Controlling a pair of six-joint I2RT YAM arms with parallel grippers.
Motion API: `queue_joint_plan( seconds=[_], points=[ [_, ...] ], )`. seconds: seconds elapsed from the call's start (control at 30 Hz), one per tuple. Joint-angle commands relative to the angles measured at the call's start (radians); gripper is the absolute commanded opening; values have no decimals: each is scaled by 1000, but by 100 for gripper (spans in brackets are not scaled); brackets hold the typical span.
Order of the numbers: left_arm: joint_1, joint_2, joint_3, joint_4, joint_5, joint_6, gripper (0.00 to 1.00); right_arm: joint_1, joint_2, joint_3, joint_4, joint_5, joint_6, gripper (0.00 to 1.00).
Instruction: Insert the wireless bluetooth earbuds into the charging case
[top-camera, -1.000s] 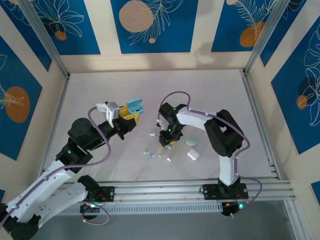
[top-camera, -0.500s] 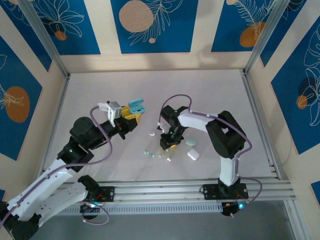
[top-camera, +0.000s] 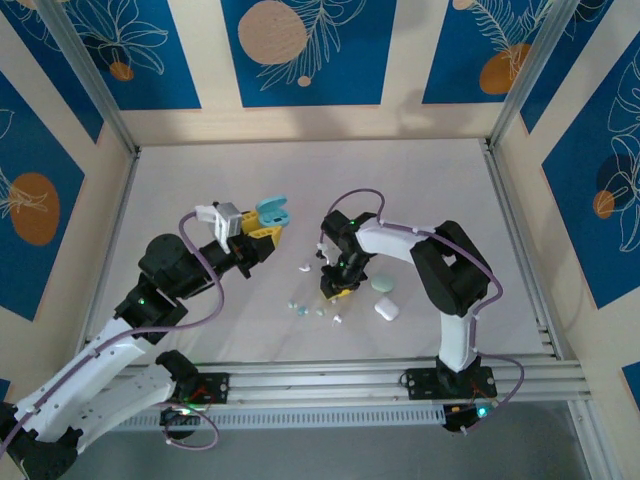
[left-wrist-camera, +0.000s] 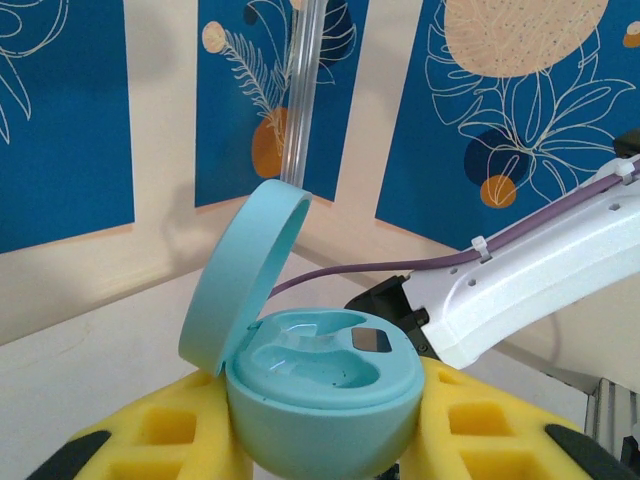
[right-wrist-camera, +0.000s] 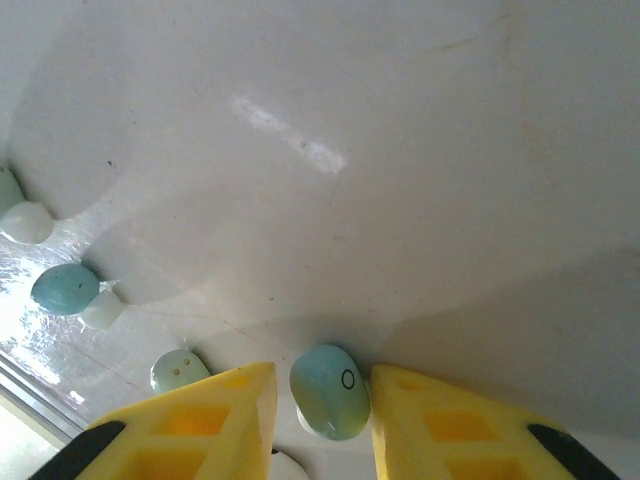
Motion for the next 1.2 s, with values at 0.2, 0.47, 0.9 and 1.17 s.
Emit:
queue_joint_plan(
  seconds=[0.2,0.47,0.9,1.17],
  points=[
    [-4,-10,14,39,13,-20,27,-2,31,22,27,-36,70,28],
    [-4,-7,15,33,14,-18,27,-3,-46,20,18,25,173,23],
    [-3,-17,13,9,-24,-5,27,16,-76,41,-144,437,435,24],
    [-4,-30,16,-3,-33,-2,27,47,4,58,-151,469,470,24]
  ],
)
